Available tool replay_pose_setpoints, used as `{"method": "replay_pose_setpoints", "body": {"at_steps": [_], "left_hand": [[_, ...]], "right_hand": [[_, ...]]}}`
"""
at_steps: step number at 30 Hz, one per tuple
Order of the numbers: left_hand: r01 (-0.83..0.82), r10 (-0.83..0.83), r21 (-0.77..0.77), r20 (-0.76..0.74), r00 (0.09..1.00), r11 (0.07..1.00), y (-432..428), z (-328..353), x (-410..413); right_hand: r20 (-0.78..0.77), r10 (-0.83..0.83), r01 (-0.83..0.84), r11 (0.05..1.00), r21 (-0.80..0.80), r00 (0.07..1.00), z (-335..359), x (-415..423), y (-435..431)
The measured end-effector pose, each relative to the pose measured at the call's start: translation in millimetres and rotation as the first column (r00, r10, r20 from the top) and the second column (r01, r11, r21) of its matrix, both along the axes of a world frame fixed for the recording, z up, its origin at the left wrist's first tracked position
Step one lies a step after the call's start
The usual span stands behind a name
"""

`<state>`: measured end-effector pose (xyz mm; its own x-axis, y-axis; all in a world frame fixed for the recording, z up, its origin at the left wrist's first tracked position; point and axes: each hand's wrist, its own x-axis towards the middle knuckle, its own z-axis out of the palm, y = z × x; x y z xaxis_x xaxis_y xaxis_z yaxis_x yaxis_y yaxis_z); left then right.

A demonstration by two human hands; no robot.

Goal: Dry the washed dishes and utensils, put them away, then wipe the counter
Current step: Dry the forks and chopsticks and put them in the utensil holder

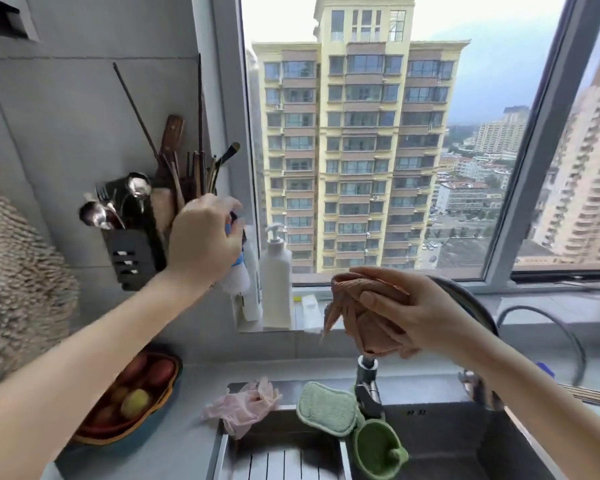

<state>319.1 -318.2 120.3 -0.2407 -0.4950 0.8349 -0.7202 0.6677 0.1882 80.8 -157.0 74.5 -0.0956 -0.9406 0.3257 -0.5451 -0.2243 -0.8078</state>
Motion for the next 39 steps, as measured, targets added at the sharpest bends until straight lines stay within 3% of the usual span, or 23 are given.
{"method": "replay_pose_setpoints", "body": {"at_steps": [5, 10, 13, 17, 20, 23, 25, 28, 31, 39], "left_hand": [[0.337, -0.345, 0.108, 0.075, 0.936, 0.935, 90.4, -19.1, -116.2], [0.543, -0.583, 0.295, 0.061, 0.810, 0.786, 176.8, -38.9, -255.4], [0.582, -0.661, 0.427, 0.051, 0.749, 0.692, 227.3, -62.2, -342.4], [0.501, -0.666, 0.632, 0.034, 0.745, 0.592, 270.2, -115.8, -445.6], [0.325, -0.566, 0.724, 0.108, 0.817, 0.608, 273.6, -162.0, -496.3], [0.180, -0.484, 0.724, 0.236, 0.842, 0.666, 263.9, -202.3, -522.6], [0.114, -0.467, 0.691, 0.347, 0.813, 0.713, 253.5, -224.6, -534.9], [0.037, -0.442, 0.589, 0.562, 0.699, 0.807, 234.9, -247.1, -548.4], [0.069, -0.444, 0.521, 0.642, 0.625, 0.851, 220.7, -265.2, -558.5], [0.242, -0.513, 0.457, 0.695, 0.504, 0.856, 217.0, -286.9, -589.2]], "right_hand": [[0.164, -0.090, 0.098, 0.994, -0.038, 0.982, 2.9, -68.7, 93.0], [0.199, -0.351, 0.351, 0.936, 0.036, 0.915, -30.0, -165.5, 192.3], [0.144, -0.546, 0.527, 0.836, 0.155, 0.825, -66.7, -229.8, 250.8], [-0.014, -0.687, 0.666, 0.700, 0.257, 0.727, -123.5, -309.0, 314.2], [-0.050, -0.718, 0.694, 0.650, 0.309, 0.695, -152.2, -348.2, 337.0], [-0.061, -0.731, 0.701, 0.623, 0.346, 0.680, -167.9, -370.7, 340.5], [-0.058, -0.725, 0.691, 0.625, 0.362, 0.686, -173.8, -379.4, 336.2], [-0.068, -0.723, 0.687, 0.617, 0.385, 0.688, -181.2, -389.0, 326.7], [-0.059, -0.724, 0.683, 0.617, 0.392, 0.688, -190.9, -396.4, 318.8], [-0.031, -0.712, 0.663, 0.636, 0.395, 0.702, -206.2, -412.2, 298.8]]}}
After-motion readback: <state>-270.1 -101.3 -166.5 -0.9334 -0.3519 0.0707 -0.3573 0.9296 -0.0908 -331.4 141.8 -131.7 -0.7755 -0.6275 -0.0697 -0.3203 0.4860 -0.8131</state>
